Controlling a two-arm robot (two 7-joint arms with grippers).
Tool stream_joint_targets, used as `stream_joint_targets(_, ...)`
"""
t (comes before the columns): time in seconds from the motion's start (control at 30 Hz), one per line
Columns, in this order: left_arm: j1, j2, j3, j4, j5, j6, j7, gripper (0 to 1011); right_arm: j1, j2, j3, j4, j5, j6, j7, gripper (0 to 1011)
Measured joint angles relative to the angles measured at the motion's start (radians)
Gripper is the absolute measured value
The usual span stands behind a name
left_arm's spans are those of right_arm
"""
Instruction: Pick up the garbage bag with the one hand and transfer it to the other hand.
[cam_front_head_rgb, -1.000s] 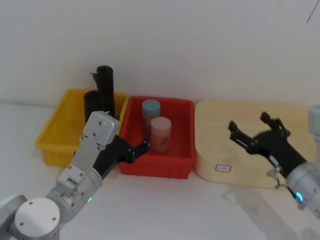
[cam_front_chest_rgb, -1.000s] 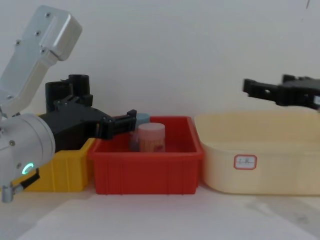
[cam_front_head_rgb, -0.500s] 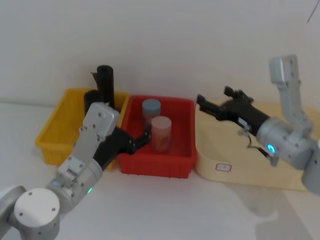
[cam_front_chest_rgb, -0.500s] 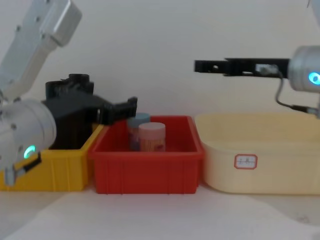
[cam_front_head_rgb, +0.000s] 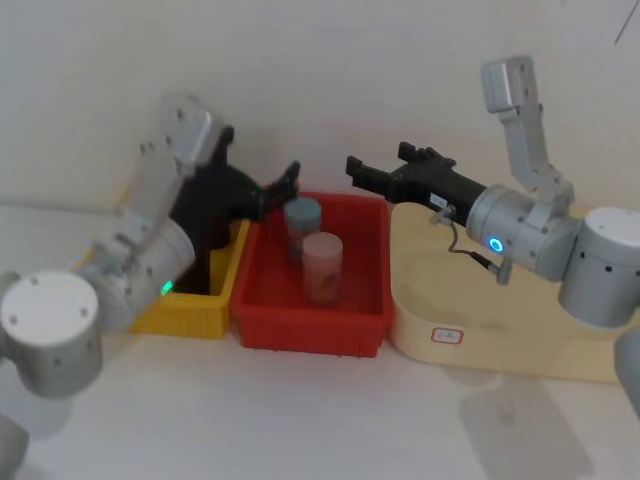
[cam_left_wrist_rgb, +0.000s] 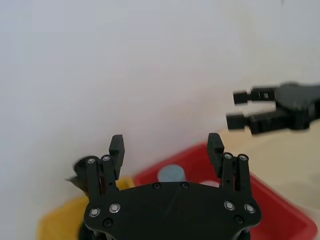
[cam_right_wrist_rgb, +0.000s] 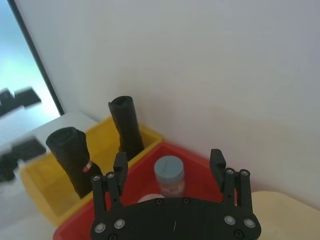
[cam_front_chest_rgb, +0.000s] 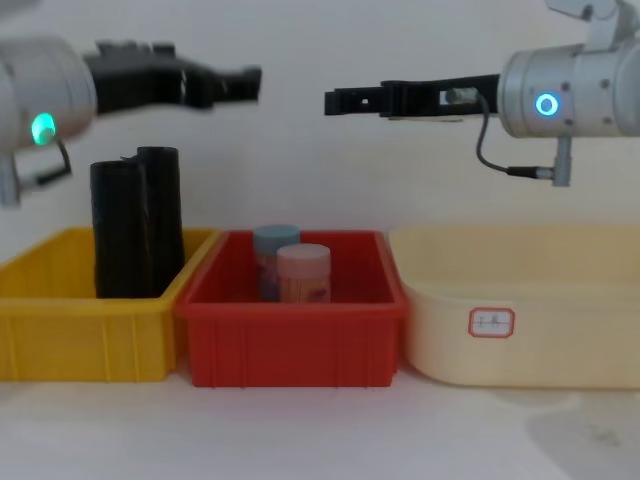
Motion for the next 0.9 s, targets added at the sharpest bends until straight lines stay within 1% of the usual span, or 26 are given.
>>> stream_joint_targets(0.1,-0.019,0.003,-0.018,-0.018,-0.021,0.056,-0.007,1001,0.014,-0.007,-0.004,0.017,0.004,0.000,0.006,1000)
stream_joint_targets(0.17,-0.039,0.009,-0.048,-0.048,-0.046,0.126,-0.010,1001,0.027,-0.013,-0.008,0.034,0.008,-0.001,0.014,1000)
stream_joint_targets(0.23,-0.046,0.012,-0.062,-0.063,-0.058,0.161,-0.010,1001,0.035,-0.018,-0.010,0.046,0.013,-0.003,0.020,1000)
stream_joint_targets(0.27,-0.049,0.014,-0.070,-0.071,-0.065,0.186,-0.010,1001,0.038,-0.019,-0.011,0.050,0.014,-0.004,0.022,999)
stream_joint_targets(0.3,-0.054,0.020,-0.087,-0.088,-0.076,0.222,-0.010,1001,0.041,-0.021,-0.012,0.055,0.015,-0.006,0.024,999)
stream_joint_targets(0.37,-0.056,0.025,-0.102,-0.103,-0.087,0.256,-0.010,1001,0.048,-0.024,-0.014,0.065,0.019,-0.010,0.030,1000)
stream_joint_targets(0.4,-0.058,0.032,-0.119,-0.121,-0.098,0.295,-0.010,1001,0.050,-0.024,-0.014,0.068,0.020,-0.012,0.032,999)
stream_joint_targets(0.43,-0.058,0.032,-0.119,-0.121,-0.098,0.295,-0.010,1001,0.052,-0.025,-0.015,0.071,0.022,-0.013,0.034,1000)
stream_joint_targets(0.47,-0.059,0.038,-0.130,-0.133,-0.107,0.324,-0.010,1001,0.056,-0.026,-0.016,0.076,0.024,-0.016,0.037,1000)
stream_joint_targets(0.5,-0.059,0.043,-0.139,-0.142,-0.111,0.339,-0.010,1001,0.057,-0.027,-0.016,0.078,0.025,-0.018,0.038,999)
stream_joint_targets(0.53,-0.059,0.051,-0.152,-0.155,-0.120,0.371,-0.012,1001,0.060,-0.028,-0.017,0.082,0.027,-0.021,0.040,1000)
stream_joint_targets(0.6,-0.058,0.060,-0.164,-0.168,-0.128,0.396,-0.015,1001,0.061,-0.029,-0.018,0.085,0.030,-0.023,0.043,1000)
stream_joint_targets(0.63,-0.055,0.069,-0.175,-0.179,-0.135,0.421,-0.020,1001,0.063,-0.029,-0.018,0.088,0.032,-0.026,0.044,1000)
stream_joint_targets(0.73,-0.048,0.087,-0.194,-0.195,-0.147,0.457,-0.032,1001,0.065,-0.030,-0.019,0.091,0.036,-0.029,0.046,1000)
stream_joint_targets(0.9,-0.035,0.115,-0.217,-0.210,-0.160,0.494,-0.055,1001,0.065,-0.031,-0.021,0.092,0.044,-0.035,0.050,1000)
